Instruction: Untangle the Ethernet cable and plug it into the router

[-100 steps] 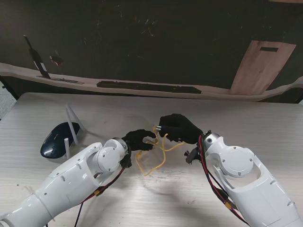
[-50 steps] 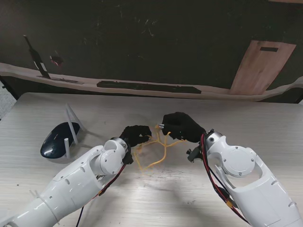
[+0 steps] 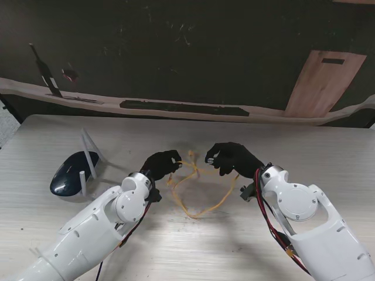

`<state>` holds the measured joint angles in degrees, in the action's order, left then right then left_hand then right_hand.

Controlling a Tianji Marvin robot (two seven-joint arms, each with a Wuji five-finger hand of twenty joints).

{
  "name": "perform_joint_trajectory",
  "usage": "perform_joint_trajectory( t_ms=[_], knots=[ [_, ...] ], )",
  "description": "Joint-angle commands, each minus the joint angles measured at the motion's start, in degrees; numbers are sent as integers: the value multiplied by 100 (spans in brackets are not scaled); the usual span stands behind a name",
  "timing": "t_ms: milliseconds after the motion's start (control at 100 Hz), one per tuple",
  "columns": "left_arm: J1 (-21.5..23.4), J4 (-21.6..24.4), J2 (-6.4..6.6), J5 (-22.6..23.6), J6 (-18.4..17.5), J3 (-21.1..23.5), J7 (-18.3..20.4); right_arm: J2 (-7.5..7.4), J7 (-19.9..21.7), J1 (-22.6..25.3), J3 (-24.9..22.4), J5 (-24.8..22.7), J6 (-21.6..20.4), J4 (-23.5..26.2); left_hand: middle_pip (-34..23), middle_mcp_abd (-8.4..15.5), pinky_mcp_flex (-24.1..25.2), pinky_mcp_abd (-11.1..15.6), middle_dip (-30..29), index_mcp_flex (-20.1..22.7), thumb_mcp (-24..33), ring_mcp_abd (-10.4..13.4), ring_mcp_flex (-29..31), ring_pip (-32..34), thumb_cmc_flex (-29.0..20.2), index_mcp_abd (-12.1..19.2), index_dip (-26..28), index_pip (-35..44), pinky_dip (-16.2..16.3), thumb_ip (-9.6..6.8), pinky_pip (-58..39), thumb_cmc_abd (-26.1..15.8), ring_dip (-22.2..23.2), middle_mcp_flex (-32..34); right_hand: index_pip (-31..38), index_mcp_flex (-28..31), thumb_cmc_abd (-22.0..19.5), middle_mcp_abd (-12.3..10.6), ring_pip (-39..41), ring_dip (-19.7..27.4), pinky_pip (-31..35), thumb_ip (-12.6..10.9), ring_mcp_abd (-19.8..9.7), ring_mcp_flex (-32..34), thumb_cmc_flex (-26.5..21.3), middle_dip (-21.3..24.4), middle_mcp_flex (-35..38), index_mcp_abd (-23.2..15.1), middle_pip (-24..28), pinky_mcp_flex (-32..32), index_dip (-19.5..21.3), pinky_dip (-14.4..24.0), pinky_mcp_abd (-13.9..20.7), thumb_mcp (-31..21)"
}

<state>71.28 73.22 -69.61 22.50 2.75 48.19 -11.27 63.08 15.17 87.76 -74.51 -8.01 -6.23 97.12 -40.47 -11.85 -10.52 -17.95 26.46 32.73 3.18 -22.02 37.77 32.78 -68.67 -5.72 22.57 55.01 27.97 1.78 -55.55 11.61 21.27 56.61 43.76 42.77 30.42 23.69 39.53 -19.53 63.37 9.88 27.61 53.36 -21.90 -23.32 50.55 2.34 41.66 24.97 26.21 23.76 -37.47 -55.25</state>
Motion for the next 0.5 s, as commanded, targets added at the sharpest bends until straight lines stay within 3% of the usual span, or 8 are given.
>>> perform_joint_trajectory(
  t_ms=[0, 130, 150, 170, 450, 490],
  knots=[
    [64, 75, -16, 26, 14, 17, 35, -88, -2, 63, -22, -245, -87, -24, -89, 96, -47, 88, -102, 164, 79, 222, 179, 136, -386, -57, 26, 240, 163, 73, -305, -13, 88, 211, -307, -302, 162, -105, -963, 39, -713, -130, 50, -594, 234, 79, -316, -407, -345, -576, -309, 110, 13, 141],
    [185, 167, 12, 224, 75, 134, -87, -98, -54, 93, -87, -446, -171, -44, 4, 66, -141, 63, -173, 198, 146, 170, 294, 208, -359, -93, 3, 209, 212, 85, -397, 30, 108, 289, -378, -606, 337, -245, -2119, 241, -2530, -129, -539, -1464, 343, 241, -716, -467, -907, -1464, -664, 190, 627, 200],
    [207, 186, 19, 261, 86, 158, -104, -93, -81, 95, -91, -459, -176, -49, 13, 66, -148, 58, -179, 204, 156, 162, 310, 216, -355, -102, 0, 204, 217, 86, -406, 36, 110, 294, -340, -644, 357, -256, -2195, 236, -3043, -128, -584, -1517, 358, 251, -750, -443, -929, -1438, -752, 705, 691, 207],
    [228, 205, 26, 297, 96, 181, -120, -86, -117, 96, -93, -469, -180, -55, 23, 62, -155, 53, -187, 213, 168, 152, 321, 223, -349, -128, -11, 189, 222, 88, -414, 43, 111, 307, -339, -683, 385, -261, -2241, 246, -3219, -129, -638, -1574, 360, 261, -789, -413, -952, -1495, -776, 824, 729, 208],
    [533, 576, 157, 583, 22, 525, -64, 103, -816, 121, 3, -211, -114, -80, -332, 83, -112, -60, -62, 302, 511, 33, 430, 396, -192, -102, -56, 78, 235, 131, -374, 173, 164, 339, -293, -392, 248, -175, -2109, 209, -3520, -156, -729, -1471, 174, 288, -666, 161, -826, -1446, -854, 1054, 821, -31],
    [564, 633, 179, 609, -25, 556, -18, 122, -878, 115, 35, -151, -149, -80, -369, 90, -110, -60, -46, 299, 524, 126, 451, 414, -181, -74, -56, 70, 234, 136, -367, 167, 168, 325, -315, -388, 273, -194, -2017, 192, -3543, -141, -755, -1487, 190, 286, -683, 189, -782, -1383, -869, 1077, 806, -108]
  ],
)
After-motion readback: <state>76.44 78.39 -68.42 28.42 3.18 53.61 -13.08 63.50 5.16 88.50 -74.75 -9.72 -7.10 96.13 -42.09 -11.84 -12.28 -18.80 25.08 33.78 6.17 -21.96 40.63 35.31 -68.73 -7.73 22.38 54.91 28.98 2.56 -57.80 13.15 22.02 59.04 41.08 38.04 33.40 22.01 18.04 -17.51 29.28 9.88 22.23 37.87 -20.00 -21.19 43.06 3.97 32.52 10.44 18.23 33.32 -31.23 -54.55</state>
